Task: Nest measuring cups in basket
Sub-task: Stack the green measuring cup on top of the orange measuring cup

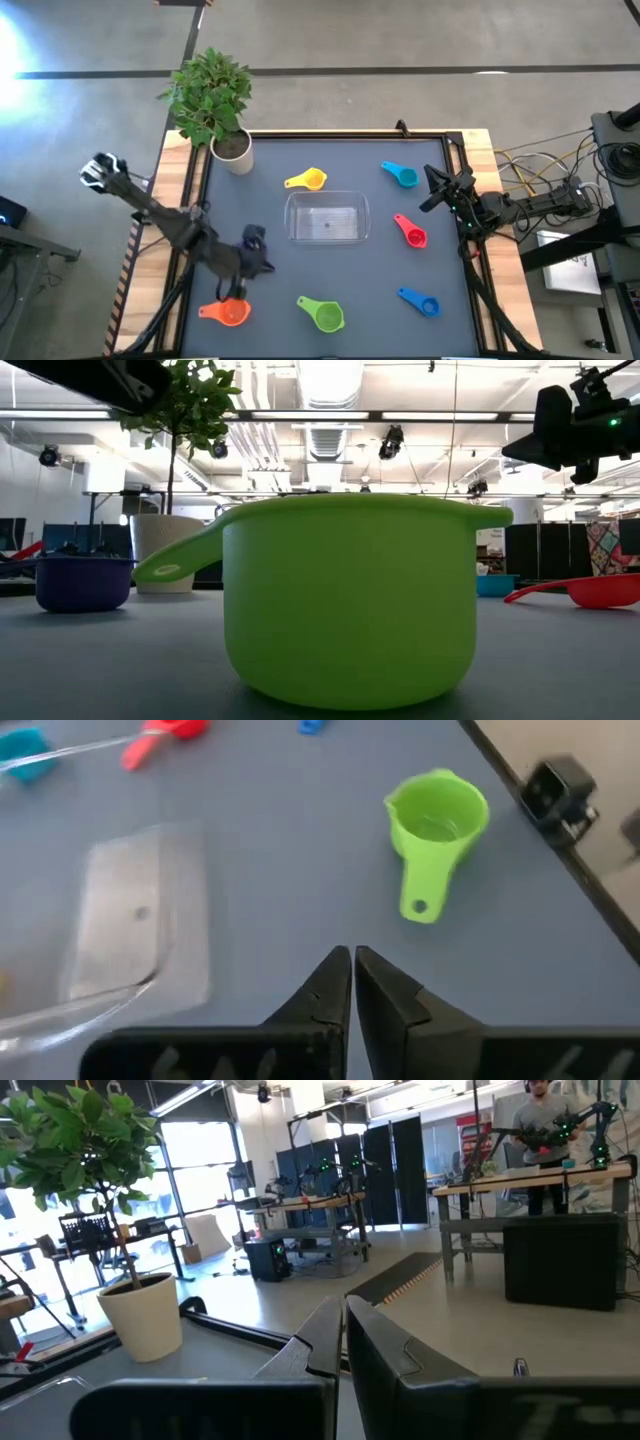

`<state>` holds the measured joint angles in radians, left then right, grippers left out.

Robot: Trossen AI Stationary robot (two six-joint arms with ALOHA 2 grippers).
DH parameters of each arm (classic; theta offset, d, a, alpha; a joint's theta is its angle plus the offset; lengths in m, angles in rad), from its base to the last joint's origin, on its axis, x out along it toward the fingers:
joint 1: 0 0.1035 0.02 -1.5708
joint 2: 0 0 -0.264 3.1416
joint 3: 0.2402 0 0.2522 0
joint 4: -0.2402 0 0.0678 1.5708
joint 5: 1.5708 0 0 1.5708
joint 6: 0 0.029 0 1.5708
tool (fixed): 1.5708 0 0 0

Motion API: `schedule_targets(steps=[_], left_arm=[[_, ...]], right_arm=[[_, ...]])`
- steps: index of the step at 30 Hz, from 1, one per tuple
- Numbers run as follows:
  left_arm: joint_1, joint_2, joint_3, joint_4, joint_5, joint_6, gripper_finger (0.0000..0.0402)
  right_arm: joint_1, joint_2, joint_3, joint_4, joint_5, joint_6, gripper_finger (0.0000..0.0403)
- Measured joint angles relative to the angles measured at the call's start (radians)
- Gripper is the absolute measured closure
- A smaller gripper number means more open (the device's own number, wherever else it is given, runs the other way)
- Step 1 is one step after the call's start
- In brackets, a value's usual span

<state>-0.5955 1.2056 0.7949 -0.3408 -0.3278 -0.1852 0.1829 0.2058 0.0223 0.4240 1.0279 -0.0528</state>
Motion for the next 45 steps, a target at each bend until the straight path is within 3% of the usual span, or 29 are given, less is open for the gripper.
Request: schedule_targets(steps=[4,9,14,19,30,45], left_arm=[[-0.01,0.146,0.088,-0.01,0.022,0.013,0.0358],[-0.009,0.308,0.204,-0.067,0.041,0.041,0.027],[-0.001,0.423,0.301,-0.102,0.052,0.066,0.0182],[0.013,0.512,0.372,-0.109,0.099,0.091,0.0133],[0.042,0.635,0.437,-0.096,0.202,0.1,0.0129],[0.061,0.658,0.427,0.048,0.261,0.143,0.0129]], right_arm=[[0.0,0.0,0.0,0.0,0.0,0.0,0.0394],[0.0,0.0,0.0,0.0,0.0,0.0,0.0394],[0.0,0.0,0.0,0.0,0.0,0.0,0.0394],[0.0,0.0,0.0,0.0,0.0,0.0,0.0394],[0.0,0.0,0.0,0.0,0.0,0.0,0.0394],[0.0,0.0,0.0,0.0,-0.007,0.0,0.0394]])
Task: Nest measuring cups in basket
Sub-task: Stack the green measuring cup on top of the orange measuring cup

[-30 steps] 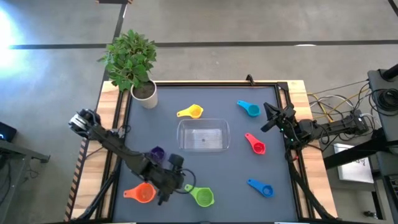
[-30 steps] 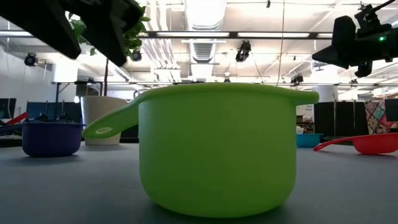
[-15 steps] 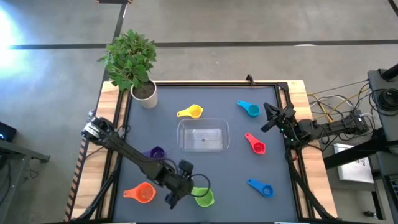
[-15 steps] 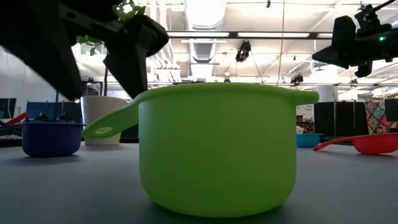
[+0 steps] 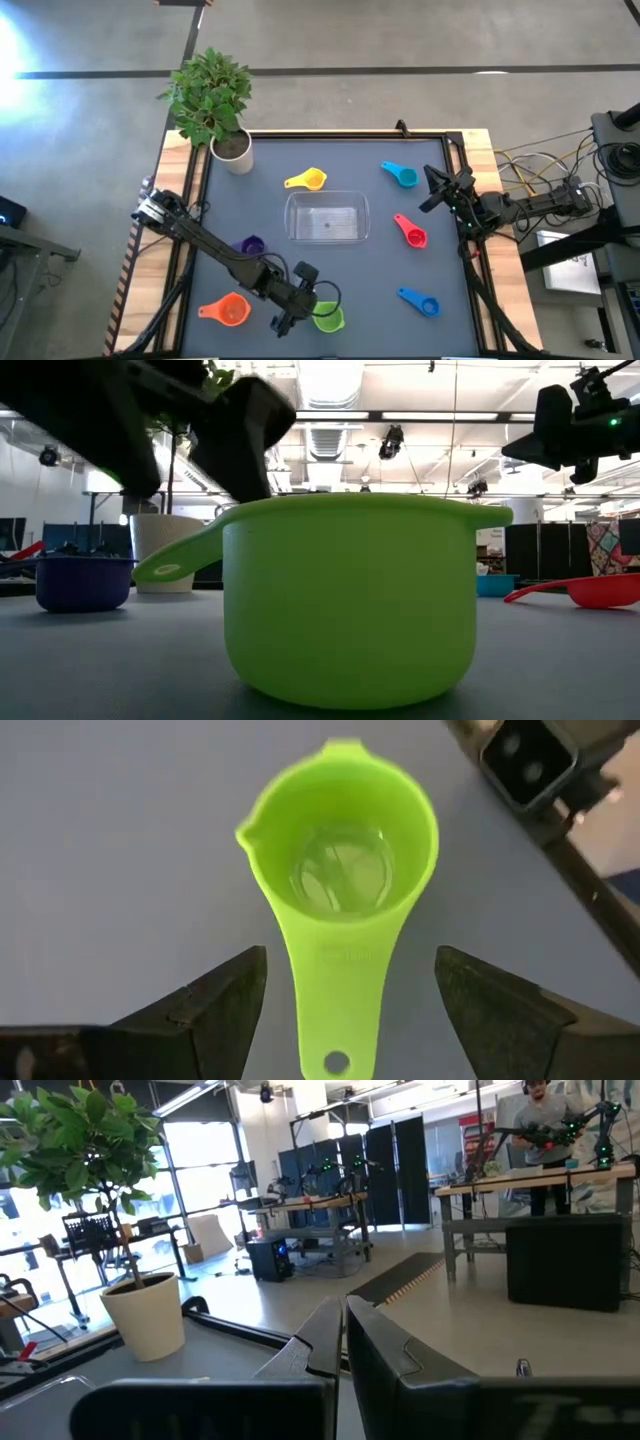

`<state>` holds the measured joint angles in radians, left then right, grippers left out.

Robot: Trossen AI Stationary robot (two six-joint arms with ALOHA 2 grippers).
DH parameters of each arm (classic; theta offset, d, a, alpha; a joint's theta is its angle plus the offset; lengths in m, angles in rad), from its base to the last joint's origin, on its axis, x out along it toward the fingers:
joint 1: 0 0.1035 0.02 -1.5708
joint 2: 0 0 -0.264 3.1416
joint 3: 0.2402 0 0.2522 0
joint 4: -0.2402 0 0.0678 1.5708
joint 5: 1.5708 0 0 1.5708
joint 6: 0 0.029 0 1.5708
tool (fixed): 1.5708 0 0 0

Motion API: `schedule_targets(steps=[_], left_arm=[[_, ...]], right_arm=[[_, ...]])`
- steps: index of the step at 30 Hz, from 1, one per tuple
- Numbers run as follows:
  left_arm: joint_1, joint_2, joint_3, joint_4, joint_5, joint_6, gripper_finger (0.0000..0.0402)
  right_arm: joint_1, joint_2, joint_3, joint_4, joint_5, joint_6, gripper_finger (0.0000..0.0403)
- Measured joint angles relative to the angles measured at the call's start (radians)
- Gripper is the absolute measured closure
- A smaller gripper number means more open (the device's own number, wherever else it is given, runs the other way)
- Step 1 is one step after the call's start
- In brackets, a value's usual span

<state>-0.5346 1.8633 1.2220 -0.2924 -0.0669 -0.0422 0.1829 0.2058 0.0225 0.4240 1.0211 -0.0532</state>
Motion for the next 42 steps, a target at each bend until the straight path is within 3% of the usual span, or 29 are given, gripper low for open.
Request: schedule_targets(steps=[21,36,42], left_arm=[[0.021,0.092,-0.006,0.055,0.027,-0.008,0.0135],[0.026,0.093,-0.006,0.057,0.032,-0.001,0.0271],[0.026,0.093,-0.006,0.05,0.024,0.003,0.0277]], right_arm=[[0.0,0.0,0.0,-0.001,0.0,0.0,0.0394],[0.0,0.0,0.0,-0.001,0.0,0.0,0.0394],[0.0,0.0,0.0,-0.001,0.0,0.0,0.0394]])
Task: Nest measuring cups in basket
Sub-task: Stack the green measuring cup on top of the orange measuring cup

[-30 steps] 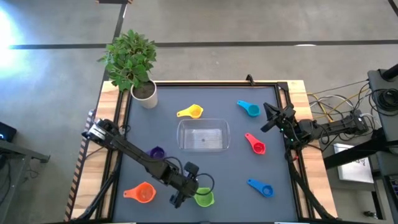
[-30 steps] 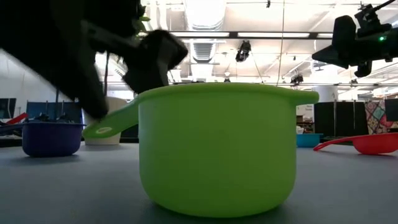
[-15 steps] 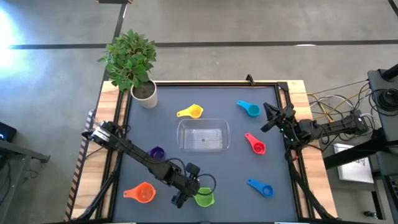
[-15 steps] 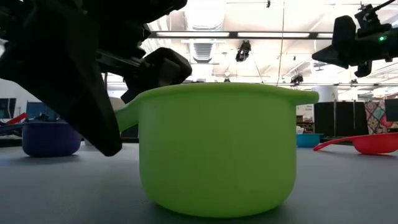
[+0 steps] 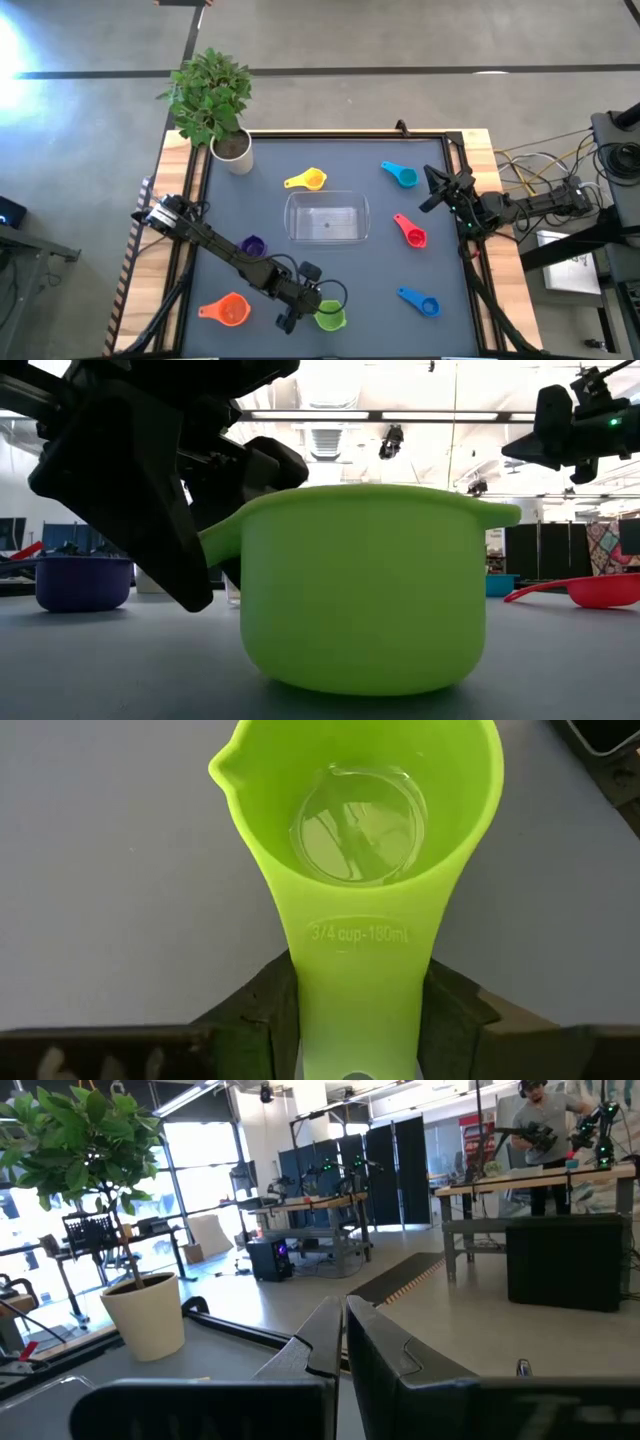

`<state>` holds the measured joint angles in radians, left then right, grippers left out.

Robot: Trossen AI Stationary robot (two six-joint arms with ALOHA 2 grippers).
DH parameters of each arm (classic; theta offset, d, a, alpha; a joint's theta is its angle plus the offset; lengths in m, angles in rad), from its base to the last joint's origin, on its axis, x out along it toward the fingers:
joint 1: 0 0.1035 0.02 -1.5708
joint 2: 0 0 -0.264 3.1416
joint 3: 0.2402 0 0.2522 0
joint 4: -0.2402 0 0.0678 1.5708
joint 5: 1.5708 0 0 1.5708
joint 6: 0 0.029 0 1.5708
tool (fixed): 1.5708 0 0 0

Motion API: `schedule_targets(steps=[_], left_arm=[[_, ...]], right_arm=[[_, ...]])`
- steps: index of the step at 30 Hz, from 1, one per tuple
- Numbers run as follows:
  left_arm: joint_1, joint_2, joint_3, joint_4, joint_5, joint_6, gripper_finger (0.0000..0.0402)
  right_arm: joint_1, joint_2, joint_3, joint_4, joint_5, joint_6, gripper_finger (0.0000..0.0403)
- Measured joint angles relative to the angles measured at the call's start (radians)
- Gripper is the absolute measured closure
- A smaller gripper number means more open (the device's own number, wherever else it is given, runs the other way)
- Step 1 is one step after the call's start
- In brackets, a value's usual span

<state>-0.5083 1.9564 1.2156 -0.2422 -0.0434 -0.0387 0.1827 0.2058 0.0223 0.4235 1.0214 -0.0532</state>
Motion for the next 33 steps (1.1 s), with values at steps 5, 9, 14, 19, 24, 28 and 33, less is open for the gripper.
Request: schedule_targets(steps=[5,9,14,19,24,28,33], left_arm=[[0.0,0.0,0.0,-0.008,-0.025,0.001,0.0273],[0.0,-0.012,0.0,-0.062,-0.026,-0.008,0.0274],[-0.004,-0.057,0.0,-0.175,-0.027,-0.074,0.0274],[-0.017,-0.13,0.0,-0.278,-0.028,-0.141,0.0274],[-0.056,-0.224,-0.006,-0.356,-0.079,-0.194,0.0274],[-0.109,-0.339,-0.071,-0.372,-0.128,-0.279,0.0274],[-0.203,-0.513,-0.231,-0.378,-0.158,-0.491,0.0274]], right_arm=[[0.0,0.0,0.0,0.0,0.0,0.0,0.0394],[0.0,0.0,0.0,0.0,0.0,0.0,0.0394],[0.0,0.0,0.0,0.0,0.0,0.0,0.0394],[0.0,0.0,0.0,0.0,0.0,0.0,0.0394],[0.0,0.0,0.0,0.0,0.0,0.0,0.0394],[0.0,0.0,0.0,0.0,0.0,0.0,0.0394],[0.0,0.0,0.0,0.0,0.0,0.0,0.0394]])
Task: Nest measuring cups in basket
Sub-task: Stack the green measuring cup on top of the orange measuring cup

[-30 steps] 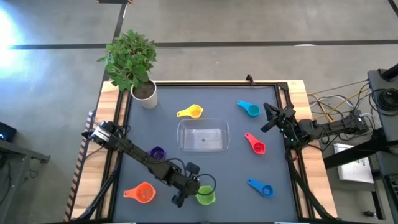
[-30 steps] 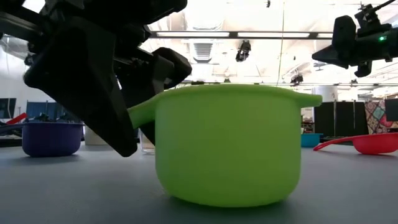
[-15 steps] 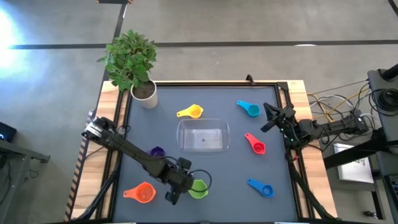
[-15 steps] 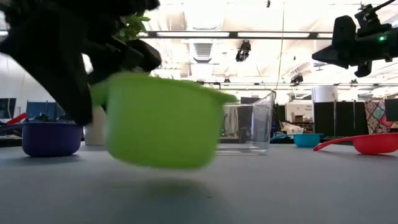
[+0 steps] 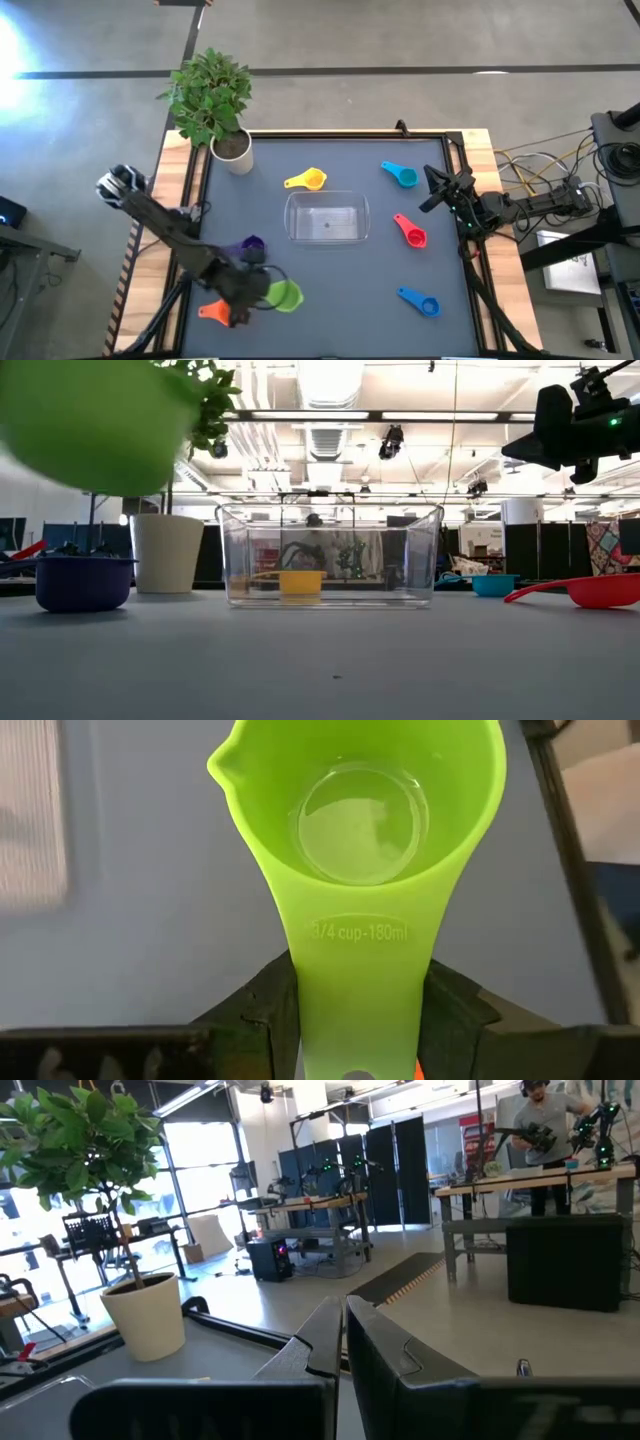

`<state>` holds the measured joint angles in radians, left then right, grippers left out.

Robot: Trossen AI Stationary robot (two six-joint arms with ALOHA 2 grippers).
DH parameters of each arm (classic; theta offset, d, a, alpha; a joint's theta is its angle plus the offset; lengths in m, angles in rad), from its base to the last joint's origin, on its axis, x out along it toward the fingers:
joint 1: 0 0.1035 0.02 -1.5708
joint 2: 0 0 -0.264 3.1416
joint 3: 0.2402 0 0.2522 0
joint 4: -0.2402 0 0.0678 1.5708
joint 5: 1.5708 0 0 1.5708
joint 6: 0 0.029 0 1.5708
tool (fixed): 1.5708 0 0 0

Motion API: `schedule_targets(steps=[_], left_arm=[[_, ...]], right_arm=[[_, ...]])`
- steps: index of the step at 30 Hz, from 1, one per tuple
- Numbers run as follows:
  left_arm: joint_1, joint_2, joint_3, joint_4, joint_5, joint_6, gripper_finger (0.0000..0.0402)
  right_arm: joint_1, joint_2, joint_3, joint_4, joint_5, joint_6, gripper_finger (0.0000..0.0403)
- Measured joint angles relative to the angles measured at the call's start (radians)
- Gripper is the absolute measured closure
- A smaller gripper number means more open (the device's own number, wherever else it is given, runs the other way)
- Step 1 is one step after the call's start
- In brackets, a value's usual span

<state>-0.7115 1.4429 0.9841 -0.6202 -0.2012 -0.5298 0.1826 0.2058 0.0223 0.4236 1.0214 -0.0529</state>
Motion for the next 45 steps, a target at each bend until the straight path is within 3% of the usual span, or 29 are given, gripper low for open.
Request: schedule_targets(steps=[5,10,16,22,35,45], left_arm=[[-0.113,-0.137,-0.11,-0.04,0.0,-0.21,0.0274],[-0.225,-0.204,-0.12,-0.157,0.0,-0.398,0.0274],[-0.356,-0.188,-0.067,-0.311,-0.001,-0.581,0.0273],[-0.453,-0.132,-0.026,-0.325,-0.045,-0.679,0.0273],[-0.487,0.056,-0.03,-0.317,-0.053,-0.762,0.0245],[-0.487,0.033,-0.03,-0.293,-0.024,-0.908,0.0177]], right_arm=[[0.0,0.0,0.0,0.0,0.0,0.0,0.0394],[0.0,0.0,0.0,0.0,0.0,0.0,0.0394],[0.0,0.0,0.0,0.0,0.0,0.0,0.0394],[0.0,0.0,0.0,0.0,0.0,0.0,0.0394],[0.0,0.0,0.0,0.0,0.0,0.0,0.0394],[0.0,0.0,0.0,0.0,0.0,0.0,0.0394]])
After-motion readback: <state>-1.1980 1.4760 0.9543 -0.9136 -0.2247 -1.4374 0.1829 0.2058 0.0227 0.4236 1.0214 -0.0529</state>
